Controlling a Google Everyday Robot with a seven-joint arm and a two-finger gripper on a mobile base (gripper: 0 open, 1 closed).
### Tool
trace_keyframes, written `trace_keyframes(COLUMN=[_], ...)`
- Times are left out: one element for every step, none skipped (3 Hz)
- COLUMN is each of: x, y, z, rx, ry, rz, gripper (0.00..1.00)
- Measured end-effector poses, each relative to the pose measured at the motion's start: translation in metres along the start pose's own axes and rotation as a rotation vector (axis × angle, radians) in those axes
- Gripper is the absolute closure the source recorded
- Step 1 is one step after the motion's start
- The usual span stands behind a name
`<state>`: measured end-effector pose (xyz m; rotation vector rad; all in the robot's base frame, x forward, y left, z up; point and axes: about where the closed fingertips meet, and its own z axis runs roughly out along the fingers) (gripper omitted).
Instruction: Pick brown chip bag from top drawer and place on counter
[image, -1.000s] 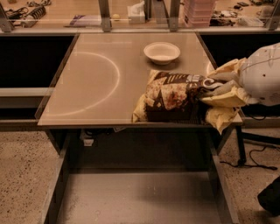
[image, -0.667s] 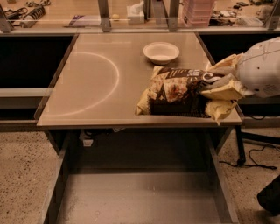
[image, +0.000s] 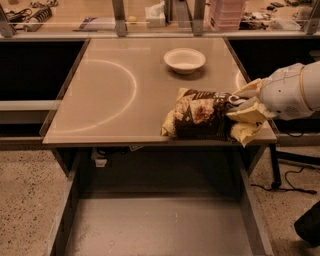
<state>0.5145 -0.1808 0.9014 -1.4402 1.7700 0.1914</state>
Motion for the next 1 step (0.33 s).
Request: trace_keyframes(x=[0.0007], y=[0.0001], z=[0.001], rx=[-0.002], ry=[-0.001], rz=[0.001], gripper=[0.81])
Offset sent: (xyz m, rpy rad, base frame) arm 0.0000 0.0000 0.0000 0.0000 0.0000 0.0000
